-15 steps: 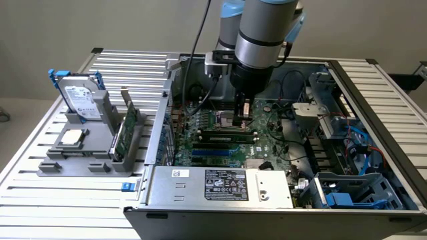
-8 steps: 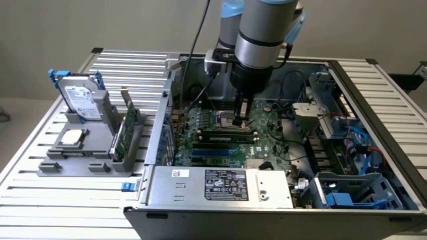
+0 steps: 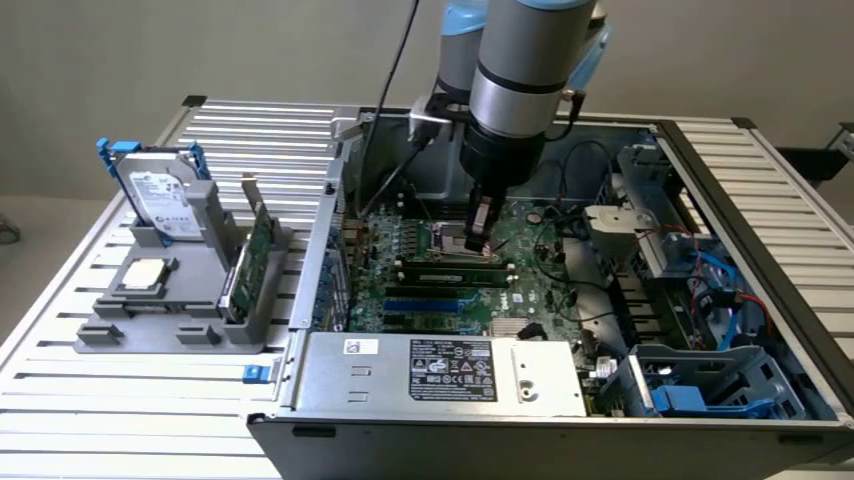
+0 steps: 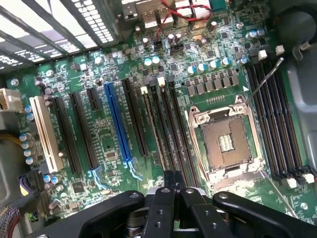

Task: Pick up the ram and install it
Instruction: 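Press down the ram until it locks into place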

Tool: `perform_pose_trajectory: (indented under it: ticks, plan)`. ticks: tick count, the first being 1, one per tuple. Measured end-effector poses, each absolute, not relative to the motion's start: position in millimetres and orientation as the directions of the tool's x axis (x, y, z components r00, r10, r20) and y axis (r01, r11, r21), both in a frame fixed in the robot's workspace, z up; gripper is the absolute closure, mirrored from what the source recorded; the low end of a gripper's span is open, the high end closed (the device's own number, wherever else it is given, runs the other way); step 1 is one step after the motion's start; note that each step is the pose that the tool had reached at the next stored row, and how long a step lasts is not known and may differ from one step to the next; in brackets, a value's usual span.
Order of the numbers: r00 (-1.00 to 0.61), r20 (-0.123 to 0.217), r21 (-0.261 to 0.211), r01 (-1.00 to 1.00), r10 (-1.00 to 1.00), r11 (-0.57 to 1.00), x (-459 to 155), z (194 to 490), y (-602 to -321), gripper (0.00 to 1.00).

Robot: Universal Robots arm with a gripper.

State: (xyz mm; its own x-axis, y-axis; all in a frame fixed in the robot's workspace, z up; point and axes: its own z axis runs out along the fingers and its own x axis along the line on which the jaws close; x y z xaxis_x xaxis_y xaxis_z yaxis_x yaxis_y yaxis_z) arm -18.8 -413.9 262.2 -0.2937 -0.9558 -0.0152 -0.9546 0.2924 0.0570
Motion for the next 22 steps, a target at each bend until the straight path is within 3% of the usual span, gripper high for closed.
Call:
perform_pose_trajectory:
  ticks: [22]
  plan:
    - [-0.603, -0.007, 0.051, -0.797, -0.797, 0.602, -18.8, 260.5, -413.9, 0.89]
